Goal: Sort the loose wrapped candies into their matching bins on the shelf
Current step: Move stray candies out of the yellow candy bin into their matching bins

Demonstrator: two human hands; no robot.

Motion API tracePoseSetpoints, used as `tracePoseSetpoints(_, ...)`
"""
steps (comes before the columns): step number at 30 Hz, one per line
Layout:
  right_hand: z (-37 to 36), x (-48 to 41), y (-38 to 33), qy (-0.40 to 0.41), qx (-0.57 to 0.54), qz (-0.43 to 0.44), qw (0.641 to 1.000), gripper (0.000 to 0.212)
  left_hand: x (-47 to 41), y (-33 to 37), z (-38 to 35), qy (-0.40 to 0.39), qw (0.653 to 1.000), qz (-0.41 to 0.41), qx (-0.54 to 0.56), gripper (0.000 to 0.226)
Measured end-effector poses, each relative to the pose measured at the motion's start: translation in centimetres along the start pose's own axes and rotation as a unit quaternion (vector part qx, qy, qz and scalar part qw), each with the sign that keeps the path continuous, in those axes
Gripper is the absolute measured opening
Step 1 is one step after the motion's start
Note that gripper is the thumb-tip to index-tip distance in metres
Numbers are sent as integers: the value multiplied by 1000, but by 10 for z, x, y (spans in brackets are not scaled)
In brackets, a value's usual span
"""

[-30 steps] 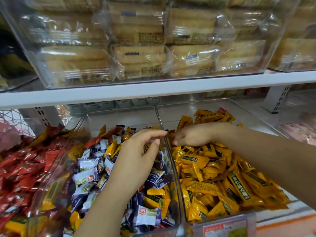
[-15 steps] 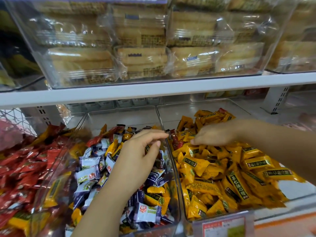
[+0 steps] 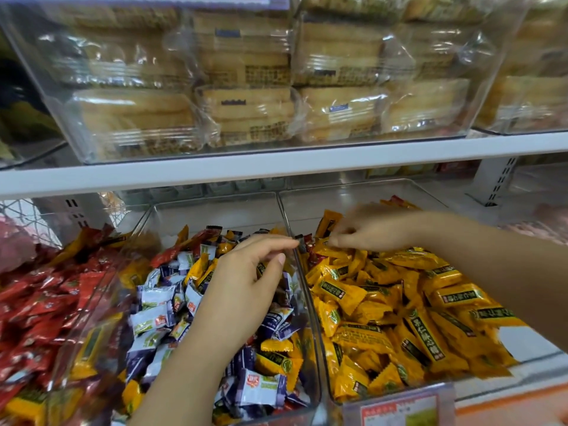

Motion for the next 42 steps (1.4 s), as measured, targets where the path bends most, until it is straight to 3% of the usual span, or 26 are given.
tracePoseSetpoints(2,-1,-17,-2,36,-9,-2,999,31,-1,0,0,4,1000,5,-2,37)
tracePoseSetpoints(7,-17,-59,9,67,-36,-26,997,49,0,-2,0,4,1000,8,4,35)
tracePoseSetpoints(11,-26,-75,8,43,-31,-16,998,56,-1,-3,0,4,1000,7,4,35)
tracePoseSetpoints(14,-31,-81,1,8,-3,4,1000,47,-2,-4,0,2,1000,11,6,33)
tracePoseSetpoints(18,-29,-84,1,32,25,3,999,32,-1,-3,0,-1,1000,11,8,34)
tracePoseSetpoints(26,-2,-52,8,178,-5,-41,983,14,0,-3,2,5,1000,19,16,37)
tracePoseSetpoints(28,14,-30,5,258,-68,-48,963,9,1,-1,6,32,999,21,21,37)
tracePoseSetpoints(32,39,-1,-23,396,-235,3,887,6,2,0,22,136,989,34,45,37)
tracePoseSetpoints(33,40,-1,-32,392,-273,26,878,9,3,1,25,154,986,37,47,38)
tracePoseSetpoints(35,36,-9,-44,338,-273,50,899,19,4,1,26,166,984,39,43,38)
tracePoseSetpoints(39,17,-19,-23,242,-184,-2,952,27,3,0,20,131,990,41,34,38)
tracePoseSetpoints(42,-7,-29,-8,125,-69,-28,989,36,1,0,15,109,993,43,28,36)
Point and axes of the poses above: each hand's wrist, its own x-axis away from the middle knuckle, its own z-axis out of the back of the hand, y = z × x, the point moved 6 cm from there along -x, towards the middle knuckle, and after that the axes turned 6 degrees about z, right-handed, at the moved point
